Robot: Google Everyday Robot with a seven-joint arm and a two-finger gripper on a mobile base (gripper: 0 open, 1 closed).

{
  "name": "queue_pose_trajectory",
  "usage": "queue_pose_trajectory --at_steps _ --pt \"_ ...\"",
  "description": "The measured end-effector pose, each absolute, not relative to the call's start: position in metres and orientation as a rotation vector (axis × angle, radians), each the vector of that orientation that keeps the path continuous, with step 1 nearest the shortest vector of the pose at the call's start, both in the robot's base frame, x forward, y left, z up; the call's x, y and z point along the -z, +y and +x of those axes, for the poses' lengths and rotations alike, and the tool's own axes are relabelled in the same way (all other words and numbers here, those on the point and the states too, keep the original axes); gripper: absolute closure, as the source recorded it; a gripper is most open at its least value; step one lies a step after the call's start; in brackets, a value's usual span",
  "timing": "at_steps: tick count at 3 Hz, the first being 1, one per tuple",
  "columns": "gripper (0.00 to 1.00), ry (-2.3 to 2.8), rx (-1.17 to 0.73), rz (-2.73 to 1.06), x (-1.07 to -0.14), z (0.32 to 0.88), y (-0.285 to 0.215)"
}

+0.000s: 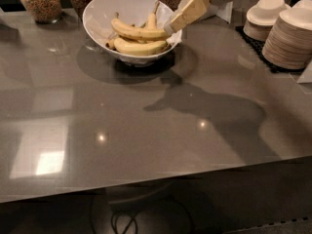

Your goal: Pick banana from white bowl

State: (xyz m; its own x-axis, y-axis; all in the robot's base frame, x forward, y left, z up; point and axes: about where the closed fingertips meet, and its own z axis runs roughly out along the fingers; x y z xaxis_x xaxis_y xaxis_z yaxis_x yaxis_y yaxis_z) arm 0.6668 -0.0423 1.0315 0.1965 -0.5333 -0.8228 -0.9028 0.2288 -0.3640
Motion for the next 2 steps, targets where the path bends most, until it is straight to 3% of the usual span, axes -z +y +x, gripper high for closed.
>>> queue_pose_trajectory --at_steps 2 --pt "0.41 1.407 -0.453 -1.466 -1.038 0.69 -0.014"
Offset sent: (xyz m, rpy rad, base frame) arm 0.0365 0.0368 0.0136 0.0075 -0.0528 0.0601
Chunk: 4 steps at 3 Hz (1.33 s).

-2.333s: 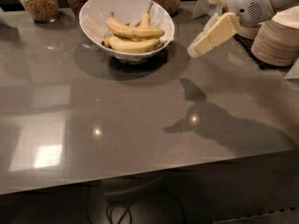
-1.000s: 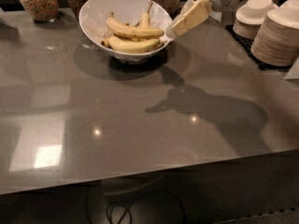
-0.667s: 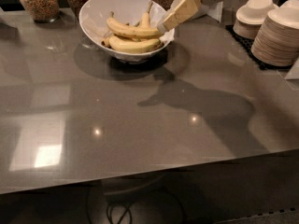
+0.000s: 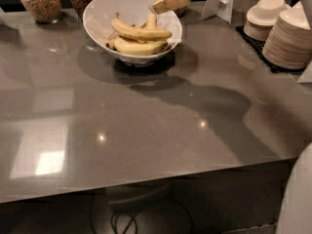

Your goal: Pick banana from white bowl

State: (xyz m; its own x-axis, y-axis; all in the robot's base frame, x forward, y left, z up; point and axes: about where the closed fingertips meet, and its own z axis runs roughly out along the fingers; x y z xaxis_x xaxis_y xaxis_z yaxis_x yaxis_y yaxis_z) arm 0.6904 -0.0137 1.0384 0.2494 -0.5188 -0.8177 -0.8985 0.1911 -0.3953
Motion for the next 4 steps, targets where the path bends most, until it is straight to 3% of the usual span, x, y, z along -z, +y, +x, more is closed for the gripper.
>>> queue_pose_trajectory --at_steps 1,4 --pt "0.47 1.406 -0.484 -1.496 -1.028 0.699 0.002" --pt "0.44 1.461 -0.608 -1.583 -0.975 0.722 0.047"
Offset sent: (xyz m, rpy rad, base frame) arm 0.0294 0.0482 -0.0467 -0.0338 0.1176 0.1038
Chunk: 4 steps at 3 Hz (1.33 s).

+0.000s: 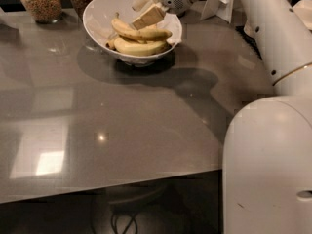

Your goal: Pick banana from white bowl

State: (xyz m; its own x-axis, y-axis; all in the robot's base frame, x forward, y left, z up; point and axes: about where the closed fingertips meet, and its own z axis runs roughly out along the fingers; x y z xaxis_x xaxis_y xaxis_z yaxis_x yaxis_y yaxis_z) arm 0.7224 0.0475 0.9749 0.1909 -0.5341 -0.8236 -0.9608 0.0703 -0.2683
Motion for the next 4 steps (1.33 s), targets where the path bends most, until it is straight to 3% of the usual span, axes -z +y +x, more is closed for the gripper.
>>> queue_pose_trajectory --at_steps 4 --pt "0.42 1.595 -0.601 -1.621 -0.93 0.746 0.038"
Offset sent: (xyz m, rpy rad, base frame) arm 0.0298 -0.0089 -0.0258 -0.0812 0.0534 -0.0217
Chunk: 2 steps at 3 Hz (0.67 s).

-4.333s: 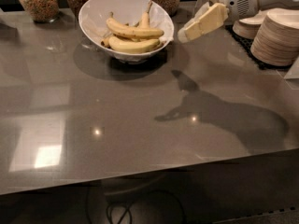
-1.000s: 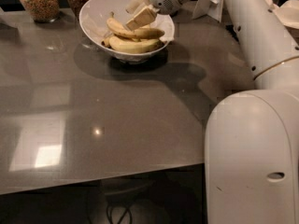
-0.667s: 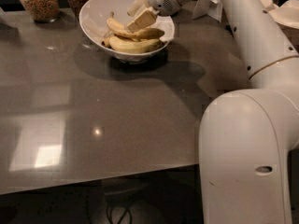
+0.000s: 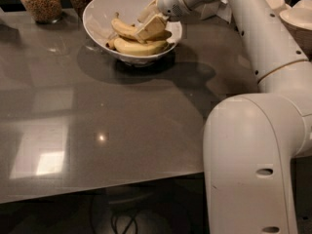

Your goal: Pick banana from white bowl

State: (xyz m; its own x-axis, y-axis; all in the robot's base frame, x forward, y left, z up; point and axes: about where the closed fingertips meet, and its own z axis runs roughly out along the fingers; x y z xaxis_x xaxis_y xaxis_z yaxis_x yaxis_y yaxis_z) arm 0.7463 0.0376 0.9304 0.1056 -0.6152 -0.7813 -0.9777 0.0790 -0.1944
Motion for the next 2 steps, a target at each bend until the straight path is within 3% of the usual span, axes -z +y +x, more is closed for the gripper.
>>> queue_pose_trajectory --at_steps 2 --pt "0.45 1.66 -0.586 -1.627 -0.9109 0.7531 0.0244"
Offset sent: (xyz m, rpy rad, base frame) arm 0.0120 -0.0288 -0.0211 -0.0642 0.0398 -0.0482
